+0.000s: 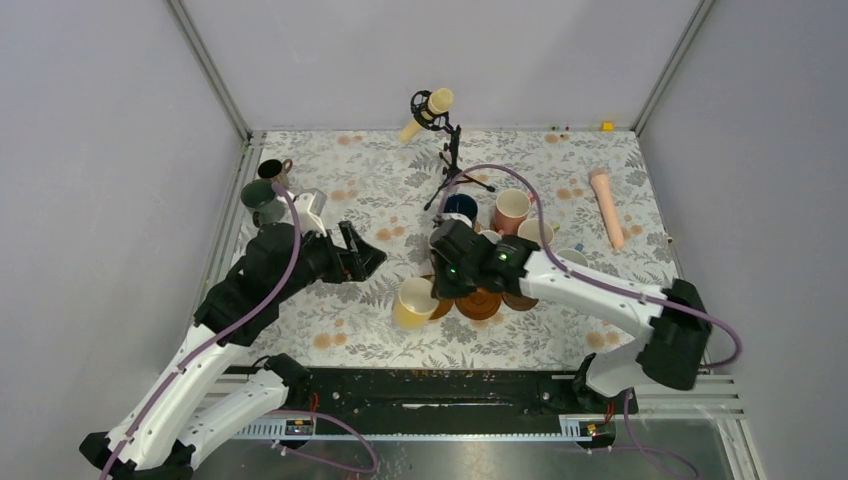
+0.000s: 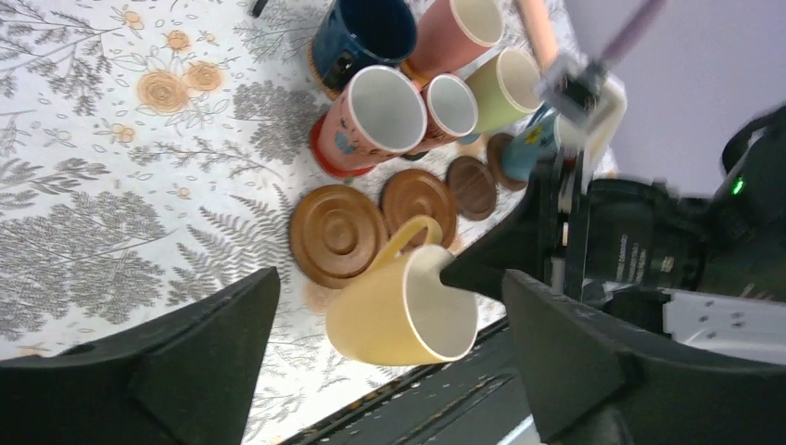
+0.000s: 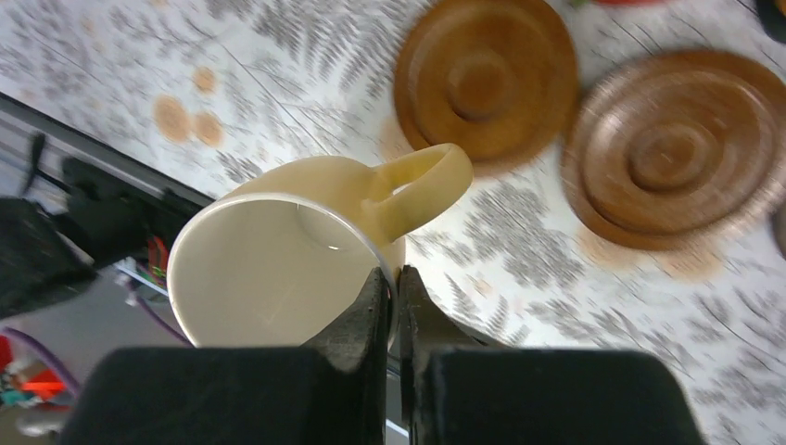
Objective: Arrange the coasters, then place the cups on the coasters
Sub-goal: Place the cup on the coaster.
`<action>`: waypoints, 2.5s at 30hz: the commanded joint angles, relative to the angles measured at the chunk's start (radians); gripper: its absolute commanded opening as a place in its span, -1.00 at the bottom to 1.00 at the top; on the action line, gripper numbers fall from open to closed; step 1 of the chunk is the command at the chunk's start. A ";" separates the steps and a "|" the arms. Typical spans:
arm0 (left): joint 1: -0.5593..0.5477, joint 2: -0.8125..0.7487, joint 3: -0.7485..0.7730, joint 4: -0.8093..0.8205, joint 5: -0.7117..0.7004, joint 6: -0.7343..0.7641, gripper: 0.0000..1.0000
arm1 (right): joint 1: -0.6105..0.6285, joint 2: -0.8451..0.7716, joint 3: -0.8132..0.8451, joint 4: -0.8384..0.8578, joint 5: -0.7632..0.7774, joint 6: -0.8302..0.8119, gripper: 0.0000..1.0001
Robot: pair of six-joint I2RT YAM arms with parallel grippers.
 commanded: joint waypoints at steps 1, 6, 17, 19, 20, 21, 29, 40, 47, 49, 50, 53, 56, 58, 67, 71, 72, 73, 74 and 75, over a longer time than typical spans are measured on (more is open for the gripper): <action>-0.001 0.008 0.082 0.013 -0.016 0.044 0.97 | 0.001 -0.251 -0.146 -0.072 0.071 -0.039 -1.00; -0.002 0.020 0.115 -0.005 -0.100 0.112 0.98 | 0.002 -0.456 -0.266 -0.239 0.225 0.007 -1.00; -0.002 0.018 0.108 -0.011 -0.242 0.221 0.98 | -0.231 -0.522 -0.246 -0.351 0.378 -0.149 -1.00; -0.002 0.016 0.095 -0.011 -0.267 0.239 0.98 | -0.272 -0.518 -0.256 -0.300 0.332 -0.211 -1.00; -0.001 0.016 0.089 -0.010 -0.277 0.245 0.98 | -0.287 -0.518 -0.263 -0.276 0.319 -0.239 -1.00; -0.001 0.017 0.083 -0.009 -0.287 0.249 0.98 | -0.305 -0.517 -0.270 -0.253 0.315 -0.259 -1.00; -0.001 0.011 0.052 -0.009 -0.315 0.272 0.97 | -0.434 -0.481 -0.304 -0.167 0.227 -0.328 -1.00; -0.002 -0.001 0.027 0.006 -0.329 0.271 0.98 | -0.507 -0.439 -0.376 -0.064 0.173 -0.368 -1.00; -0.002 0.003 0.026 0.010 -0.328 0.269 0.97 | -0.530 -0.420 -0.389 -0.037 0.163 -0.383 -1.00; -0.002 0.002 0.023 0.011 -0.328 0.267 0.98 | -0.535 -0.419 -0.390 -0.032 0.161 -0.385 -1.00; -0.001 0.003 0.020 0.013 -0.327 0.265 0.97 | -0.538 -0.419 -0.391 -0.029 0.157 -0.389 -1.00; -0.002 0.006 0.015 0.015 -0.321 0.262 0.97 | -0.545 -0.416 -0.385 -0.022 0.153 -0.395 -1.00; -0.002 0.008 0.015 0.015 -0.322 0.262 0.98 | -0.552 -0.410 -0.376 -0.022 0.143 -0.405 -1.00; -0.002 0.006 0.015 0.015 -0.323 0.263 0.98 | -0.555 -0.406 -0.375 -0.017 0.134 -0.414 -1.00; -0.002 0.005 0.010 0.017 -0.328 0.266 0.98 | -0.584 -0.379 -0.377 0.005 0.095 -0.451 -1.00; -0.002 0.006 0.010 0.016 -0.331 0.266 0.97 | -0.587 -0.380 -0.375 0.011 0.106 -0.458 -1.00; -0.001 0.006 0.010 0.017 -0.331 0.267 0.97 | -0.588 -0.382 -0.373 0.011 0.108 -0.460 -1.00; -0.002 0.006 0.009 0.018 -0.331 0.267 0.97 | -0.588 -0.384 -0.372 0.015 0.109 -0.467 -1.00; -0.001 0.007 0.009 0.019 -0.330 0.266 0.97 | -0.588 -0.386 -0.371 0.015 0.114 -0.471 -1.00; -0.002 0.008 0.009 0.020 -0.330 0.266 0.97 | -0.588 -0.386 -0.370 0.015 0.119 -0.477 -1.00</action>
